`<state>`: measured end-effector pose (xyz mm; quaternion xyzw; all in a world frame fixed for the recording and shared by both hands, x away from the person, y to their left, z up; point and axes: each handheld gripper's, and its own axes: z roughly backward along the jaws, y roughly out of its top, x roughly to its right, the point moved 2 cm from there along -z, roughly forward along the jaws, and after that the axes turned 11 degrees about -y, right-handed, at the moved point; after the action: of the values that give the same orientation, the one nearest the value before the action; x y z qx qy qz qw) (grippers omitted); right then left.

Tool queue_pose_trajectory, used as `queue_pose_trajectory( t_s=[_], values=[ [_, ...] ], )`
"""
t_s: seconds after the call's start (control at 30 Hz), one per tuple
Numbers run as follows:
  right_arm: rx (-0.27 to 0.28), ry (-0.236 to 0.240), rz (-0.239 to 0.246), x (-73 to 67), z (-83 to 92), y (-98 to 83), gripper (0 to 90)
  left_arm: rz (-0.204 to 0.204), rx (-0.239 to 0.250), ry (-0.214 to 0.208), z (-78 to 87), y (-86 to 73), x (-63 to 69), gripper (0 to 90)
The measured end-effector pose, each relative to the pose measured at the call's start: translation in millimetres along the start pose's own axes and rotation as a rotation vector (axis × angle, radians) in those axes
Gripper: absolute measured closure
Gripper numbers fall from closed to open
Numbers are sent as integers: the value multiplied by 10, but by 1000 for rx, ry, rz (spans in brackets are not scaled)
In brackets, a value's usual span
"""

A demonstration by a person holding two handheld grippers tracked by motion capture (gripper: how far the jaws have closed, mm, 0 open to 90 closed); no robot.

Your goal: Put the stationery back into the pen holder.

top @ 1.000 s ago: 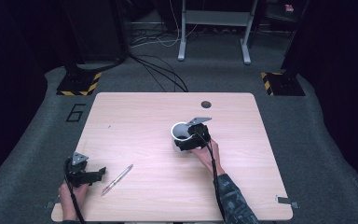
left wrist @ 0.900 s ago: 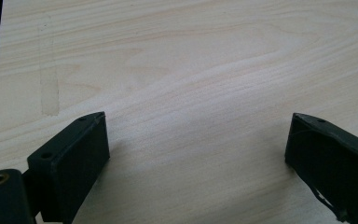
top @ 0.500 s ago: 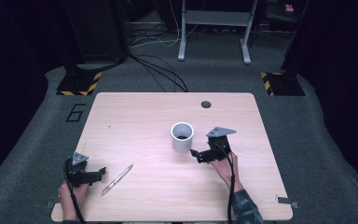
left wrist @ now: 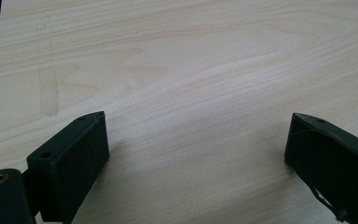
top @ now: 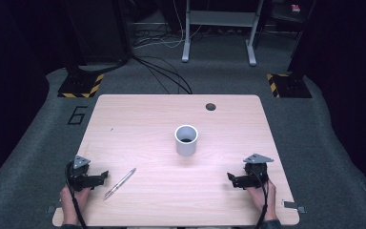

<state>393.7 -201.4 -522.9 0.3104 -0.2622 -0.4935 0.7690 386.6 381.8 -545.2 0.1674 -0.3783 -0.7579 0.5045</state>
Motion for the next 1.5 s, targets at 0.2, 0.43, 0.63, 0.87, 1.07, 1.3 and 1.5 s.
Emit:
queue_pose_trajectory(
  t_s=[0.2, 0.43, 0.63, 0.87, 1.07, 1.3, 1.5],
  values=[
    [-38, -47, -7, 150, 13, -239, 0, 1, -2, 0, 0, 0, 3, 61],
    [-28, -45, 5, 206, -1, -304, 0, 5, 0, 2, -2, 1, 10, 62],
    [-21, -46, 12, 215, -18, -298, 0, -18, -91, -38, 8, 74, 26, 70],
    [-28, -23, 27, 219, -21, -284, 7, -43, -170, -108, 94, 265, 110, 84],
    [-25, -24, 28, 218, -21, -286, 10, -73, -224, -144, 186, 466, 223, 77],
    [-25, -24, 28, 218, -21, -286, 11, -100, -284, -187, 184, 651, 403, 97],
    [-24, -23, 30, 218, -22, -286, 11, -145, -366, -234, 77, 752, 563, 102]
  ],
)
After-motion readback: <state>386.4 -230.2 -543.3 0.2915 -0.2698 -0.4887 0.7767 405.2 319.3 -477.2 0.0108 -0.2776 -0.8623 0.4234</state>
